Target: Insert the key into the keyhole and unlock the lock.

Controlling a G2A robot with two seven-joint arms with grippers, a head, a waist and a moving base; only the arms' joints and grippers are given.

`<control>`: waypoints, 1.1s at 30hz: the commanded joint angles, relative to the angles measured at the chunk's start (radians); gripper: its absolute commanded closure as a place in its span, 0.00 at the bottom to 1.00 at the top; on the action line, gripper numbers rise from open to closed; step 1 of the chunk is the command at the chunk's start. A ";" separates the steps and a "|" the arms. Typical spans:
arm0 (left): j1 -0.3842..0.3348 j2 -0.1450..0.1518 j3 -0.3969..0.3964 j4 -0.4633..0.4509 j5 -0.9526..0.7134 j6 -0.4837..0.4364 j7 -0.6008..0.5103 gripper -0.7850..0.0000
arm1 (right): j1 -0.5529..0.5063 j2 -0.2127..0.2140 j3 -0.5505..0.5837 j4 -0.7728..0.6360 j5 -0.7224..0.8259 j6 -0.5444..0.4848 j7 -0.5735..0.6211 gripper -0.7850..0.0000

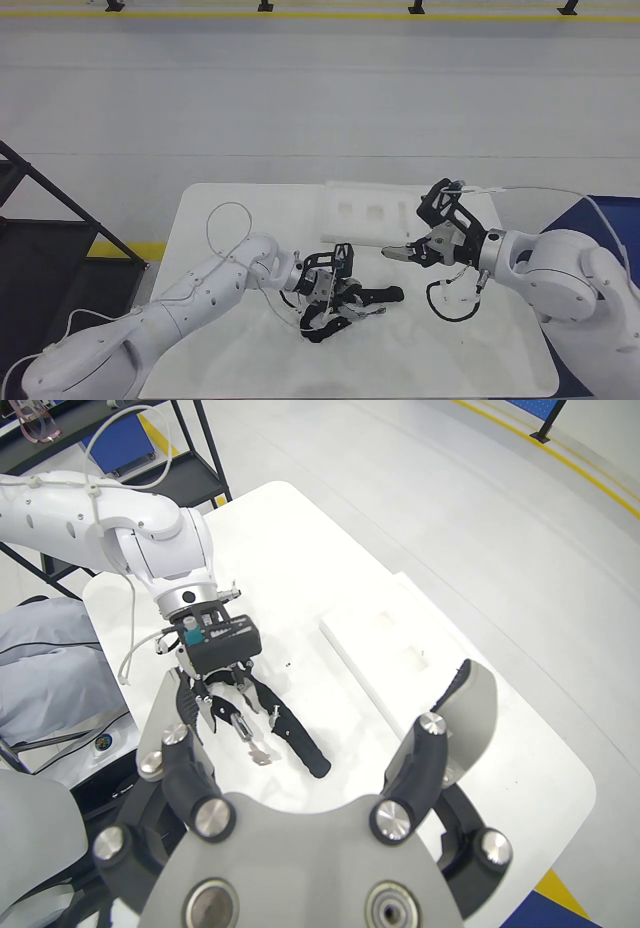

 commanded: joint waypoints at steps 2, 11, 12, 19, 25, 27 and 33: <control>-0.022 0.007 -0.024 0.014 0.006 0.000 0.062 0.00 | 0.002 -0.002 -0.004 0.022 0.015 -0.014 -0.021 0.00; -0.108 0.068 -0.188 -0.016 0.055 0.000 0.262 0.00 | 0.081 -0.019 -0.079 0.138 -0.009 -0.177 -0.086 0.00; -0.118 0.076 -0.206 -0.022 0.058 0.000 0.272 0.00 | 0.098 -0.023 -0.093 0.162 -0.010 -0.196 -0.096 0.00; -0.201 0.104 -0.242 -0.029 0.042 0.000 0.262 0.00 | 0.254 -0.048 -0.163 0.309 0.029 -0.312 -0.129 0.00; -0.298 0.100 -0.198 0.023 -0.008 0.000 0.237 0.00 | 0.411 -0.064 -0.186 0.422 0.112 -0.362 -0.089 0.00; -0.332 0.097 -0.178 0.043 -0.017 0.000 0.223 0.00 | 0.449 -0.068 -0.190 0.448 0.134 -0.366 -0.080 0.00; -0.403 0.090 -0.124 0.095 -0.064 0.000 0.227 0.00 | 0.533 -0.077 -0.202 0.522 0.180 -0.387 -0.055 0.00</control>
